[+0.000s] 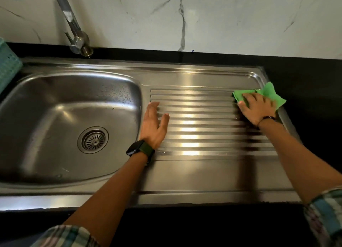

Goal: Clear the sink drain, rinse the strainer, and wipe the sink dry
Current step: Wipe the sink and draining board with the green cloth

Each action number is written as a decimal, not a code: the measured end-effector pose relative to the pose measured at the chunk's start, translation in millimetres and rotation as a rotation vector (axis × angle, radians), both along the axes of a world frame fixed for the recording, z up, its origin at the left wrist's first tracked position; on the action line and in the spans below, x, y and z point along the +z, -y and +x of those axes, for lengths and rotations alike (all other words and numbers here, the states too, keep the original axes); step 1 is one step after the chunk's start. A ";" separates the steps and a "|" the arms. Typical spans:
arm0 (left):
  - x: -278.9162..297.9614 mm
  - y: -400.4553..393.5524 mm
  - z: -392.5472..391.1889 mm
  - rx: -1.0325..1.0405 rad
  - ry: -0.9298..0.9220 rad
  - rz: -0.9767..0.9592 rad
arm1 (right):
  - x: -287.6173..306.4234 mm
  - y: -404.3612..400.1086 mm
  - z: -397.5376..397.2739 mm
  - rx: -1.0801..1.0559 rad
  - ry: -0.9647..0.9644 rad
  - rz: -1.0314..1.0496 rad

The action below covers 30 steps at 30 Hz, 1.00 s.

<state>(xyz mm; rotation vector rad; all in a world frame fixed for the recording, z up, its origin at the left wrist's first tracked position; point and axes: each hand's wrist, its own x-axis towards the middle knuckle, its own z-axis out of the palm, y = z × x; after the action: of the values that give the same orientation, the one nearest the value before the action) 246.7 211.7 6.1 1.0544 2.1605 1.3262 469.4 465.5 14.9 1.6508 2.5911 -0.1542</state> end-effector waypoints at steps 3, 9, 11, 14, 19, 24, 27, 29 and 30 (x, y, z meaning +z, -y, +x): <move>-2.7 1.0 -2.6 0.037 0.092 0.076 | -3.9 30.7 -43.9 0.045 -0.069 0.003; 3.6 3.0 -2.2 0.157 0.248 0.141 | -16.4 167.5 -163.8 0.557 -0.120 0.012; 6.6 5.0 -0.7 0.177 0.253 0.156 | -16.1 191.8 -179.0 0.545 -0.164 -0.109; 8.1 9.1 2.1 0.149 0.303 0.152 | -16.8 180.9 -153.4 0.676 -0.058 -0.055; 13.0 22.0 10.8 0.052 0.421 0.145 | -5.7 126.2 -45.7 0.555 -0.126 0.019; 15.8 50.9 16.4 0.136 0.630 0.138 | 5.2 87.3 44.1 0.260 -0.076 -0.029; 20.4 63.7 21.1 0.152 0.696 0.171 | 1.3 98.3 45.0 0.139 -0.093 -0.044; 21.3 67.5 22.3 0.173 0.726 0.191 | -0.5 126.0 32.9 0.223 -0.073 -0.045; 19.7 68.8 21.9 0.185 0.742 0.203 | 3.4 149.7 22.6 0.310 -0.117 -0.076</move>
<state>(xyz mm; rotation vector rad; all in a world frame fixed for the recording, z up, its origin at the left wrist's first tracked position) 268.7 142.9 25.7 0.3222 1.6039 1.7033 492.0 315.8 18.3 1.2310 2.8467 -0.3353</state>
